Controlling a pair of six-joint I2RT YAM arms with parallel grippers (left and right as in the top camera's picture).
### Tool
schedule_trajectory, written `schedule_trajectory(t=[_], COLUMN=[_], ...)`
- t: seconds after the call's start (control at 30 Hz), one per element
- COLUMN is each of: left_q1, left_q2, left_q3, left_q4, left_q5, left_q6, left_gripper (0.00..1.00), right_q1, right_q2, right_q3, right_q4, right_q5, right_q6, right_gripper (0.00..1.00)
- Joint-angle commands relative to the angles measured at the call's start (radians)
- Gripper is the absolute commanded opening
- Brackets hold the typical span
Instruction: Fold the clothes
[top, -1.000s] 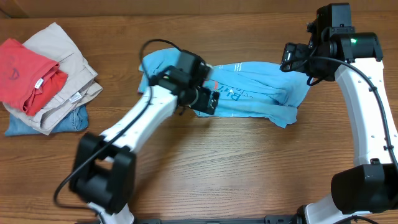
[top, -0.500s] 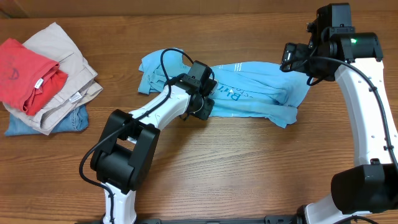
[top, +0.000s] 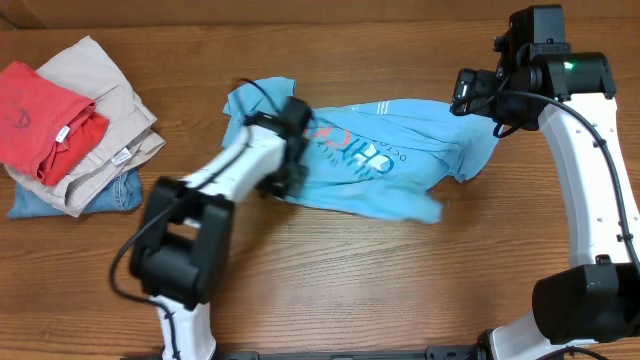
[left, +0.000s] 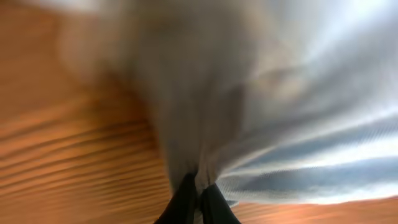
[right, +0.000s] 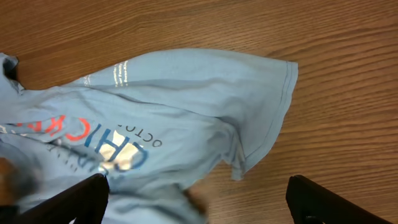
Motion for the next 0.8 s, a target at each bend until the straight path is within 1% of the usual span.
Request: schedule_trajectory(t=[0.0,0.13,0.17,0.2,0.23,0.3,0.33,0.37,0.4,0.47,0.53,0.63,0.7,0.77], left_q1=[0.121,0.251,0.277,0.298,0.312,0.329,0.330,0.329,0.325,0.315,0.301,0.277,0.260,0.243], left_q2=[-0.137,-0.183,-0.183,-0.183,-0.180,-0.180,-0.180,-0.180,-0.180,-0.180,-0.180,-0.180,-0.180,-0.180], left_q3=[0.023,0.023,0.023,0.023,0.023,0.021,0.021,0.021,0.021,0.021,0.021,-0.001,-0.041,-0.100], left_q4=[0.011,0.019,0.019,0.019,0.019,0.014,0.010,0.002,-0.010,-0.050,-0.103,-0.169,-0.171,-0.132], left_q5=[-0.134,-0.134,-0.116,-0.069,-0.026,0.054,0.076,0.092,0.106,0.151,0.210,0.290,0.293,0.298], left_q6=[-0.022,-0.036,-0.045,-0.044,-0.042,-0.040,-0.040,-0.040,-0.040,-0.053,-0.080,-0.095,-0.116,-0.143], left_gripper=[0.04,0.04,0.06,0.16,0.35,0.63,0.75,0.84,0.85,0.86,0.89,0.88,0.88,0.87], right_q1=[-0.002,-0.002,-0.002,-0.002,-0.002,-0.002,-0.002,-0.002,-0.002,-0.002,-0.002,-0.002,-0.002,-0.002], right_q2=[-0.032,-0.032,-0.032,-0.032,-0.032,-0.032,-0.032,-0.032,-0.032,-0.032,-0.032,-0.032,-0.032,-0.031], right_q3=[0.010,0.010,0.010,0.010,0.010,0.010,0.010,0.010,0.010,0.010,0.010,0.010,0.010,0.010], right_q4=[0.006,0.005,0.005,0.005,0.005,0.005,0.005,0.005,0.005,0.005,0.005,0.004,0.004,0.005], right_q5=[0.010,0.010,0.010,0.010,0.010,0.010,0.010,0.010,0.010,0.010,0.010,0.010,0.010,0.010], right_q6=[0.000,0.000,0.000,0.000,0.000,0.000,0.000,0.000,0.000,0.000,0.000,0.000,-0.003,-0.004], right_gripper=[0.95,0.95,0.95,0.95,0.95,0.95,0.95,0.95,0.95,0.95,0.96,0.96,0.96,0.96])
